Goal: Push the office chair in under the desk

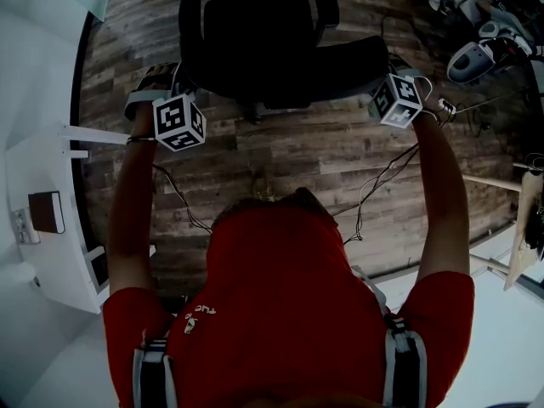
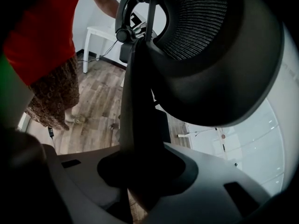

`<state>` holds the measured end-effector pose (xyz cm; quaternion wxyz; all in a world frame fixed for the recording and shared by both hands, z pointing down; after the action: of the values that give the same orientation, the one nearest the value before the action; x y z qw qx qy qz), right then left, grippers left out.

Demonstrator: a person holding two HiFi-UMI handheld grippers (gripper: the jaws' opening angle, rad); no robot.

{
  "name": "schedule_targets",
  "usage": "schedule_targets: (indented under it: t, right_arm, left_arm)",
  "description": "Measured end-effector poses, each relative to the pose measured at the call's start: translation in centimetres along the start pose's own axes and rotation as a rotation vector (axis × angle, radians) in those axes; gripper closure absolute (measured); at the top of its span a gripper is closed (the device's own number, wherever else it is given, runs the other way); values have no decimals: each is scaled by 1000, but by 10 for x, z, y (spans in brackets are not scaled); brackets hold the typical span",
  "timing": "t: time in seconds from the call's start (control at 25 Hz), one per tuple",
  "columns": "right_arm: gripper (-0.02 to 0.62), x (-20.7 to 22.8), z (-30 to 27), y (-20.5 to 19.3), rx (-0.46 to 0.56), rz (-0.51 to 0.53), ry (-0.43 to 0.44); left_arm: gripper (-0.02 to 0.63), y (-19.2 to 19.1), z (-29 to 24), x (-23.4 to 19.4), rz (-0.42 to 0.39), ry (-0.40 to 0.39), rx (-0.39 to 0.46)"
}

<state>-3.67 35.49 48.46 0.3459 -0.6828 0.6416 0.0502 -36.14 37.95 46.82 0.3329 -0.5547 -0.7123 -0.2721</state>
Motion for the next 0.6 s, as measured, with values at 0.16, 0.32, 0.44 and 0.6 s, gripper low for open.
schedule_targets:
  t: [0.16, 0.32, 0.44, 0.6]
  right_arm:
    - [468, 16, -4, 5, 12, -37, 10]
    - [468, 32, -8, 0, 9, -54, 0]
    - [466, 50, -13, -18, -7, -58, -3]
    - [466, 74, -17, -32, 0, -72, -6]
  left_arm:
    - [482, -3, -21, -19, -15, 0, 14]
    - [483, -1, -39, -35, -29, -1, 33]
    - [485, 10, -56, -49, -36, 3, 44]
    - [486, 22, -82, -69, -48, 5, 55]
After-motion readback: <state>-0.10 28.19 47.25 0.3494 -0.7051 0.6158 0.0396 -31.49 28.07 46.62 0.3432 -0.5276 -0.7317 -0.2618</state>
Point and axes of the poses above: the fingertips, and each gripper's own axes: z backward along the fingers, x to its right, y out of its top, the point moved 1 cm from there along z, backward along the fingers, and after that the axes turned 14 degrees about -z, right-handed, at the moved point
